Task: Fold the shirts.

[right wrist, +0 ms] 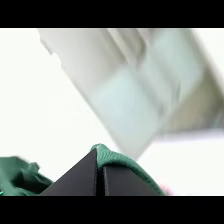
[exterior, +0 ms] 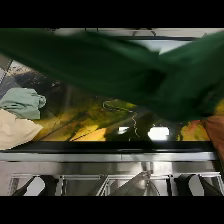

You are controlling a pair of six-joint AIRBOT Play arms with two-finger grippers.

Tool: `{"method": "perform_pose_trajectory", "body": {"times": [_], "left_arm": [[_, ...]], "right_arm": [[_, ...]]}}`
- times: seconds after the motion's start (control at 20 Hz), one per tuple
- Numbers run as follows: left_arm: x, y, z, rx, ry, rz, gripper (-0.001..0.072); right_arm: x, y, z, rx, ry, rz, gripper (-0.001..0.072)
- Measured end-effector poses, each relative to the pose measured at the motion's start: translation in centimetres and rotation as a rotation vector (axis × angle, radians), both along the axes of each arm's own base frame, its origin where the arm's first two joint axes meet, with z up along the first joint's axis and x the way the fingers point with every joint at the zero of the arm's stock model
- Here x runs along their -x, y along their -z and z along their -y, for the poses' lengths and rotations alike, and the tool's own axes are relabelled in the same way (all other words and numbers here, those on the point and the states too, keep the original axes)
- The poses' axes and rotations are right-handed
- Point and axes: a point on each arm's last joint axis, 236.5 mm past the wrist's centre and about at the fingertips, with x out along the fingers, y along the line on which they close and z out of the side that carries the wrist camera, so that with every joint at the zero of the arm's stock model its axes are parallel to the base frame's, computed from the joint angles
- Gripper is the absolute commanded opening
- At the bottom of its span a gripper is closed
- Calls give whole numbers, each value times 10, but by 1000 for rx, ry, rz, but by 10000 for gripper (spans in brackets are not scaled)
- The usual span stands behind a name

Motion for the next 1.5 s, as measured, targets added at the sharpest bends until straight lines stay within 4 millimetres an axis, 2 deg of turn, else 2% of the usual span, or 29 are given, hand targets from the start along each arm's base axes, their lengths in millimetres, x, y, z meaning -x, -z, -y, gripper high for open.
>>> {"method": "perform_pose_trajectory", "body": {"times": [0.1,0.2,0.35,0.45,0.55,0.7,0.9,0.95,1.05,1.15,1.25,1.3,1.5], "left_arm": [[36,-36,-9,61,-60,116,17],[67,-60,-12,107,-73,220,16],[98,-79,-12,135,-51,331,14],[102,-85,-6,87,-42,351,14],[91,-83,9,-24,-57,306,14],[74,-77,28,-150,-55,233,13],[64,-60,46,-240,-75,158,17],[52,-49,45,-264,-113,106,17],[16,-16,30,-289,-204,-51,18],[-31,30,8,-292,-251,-233,18],[-76,79,-1,-318,-240,-380,18],[-105,111,-4,-345,-226,-459,18],[-227,228,-6,-442,-190,-659,17]], "right_arm": [[25,-52,-7,24,31,138,18],[45,-88,-17,52,36,233,19],[62,-115,-31,111,45,311,18],[63,-117,-35,158,72,318,18],[55,-111,-34,216,118,295,18],[36,-91,-24,305,201,219,17],[26,-60,-18,463,324,112,17],[22,-49,-12,488,353,66,17],[6,-23,6,501,384,-35,17],[-22,12,24,459,350,-143,17],[-67,63,41,403,294,-275,17],[-94,94,47,385,268,-339,17],[-208,227,49,351,202,-526,17]]}}
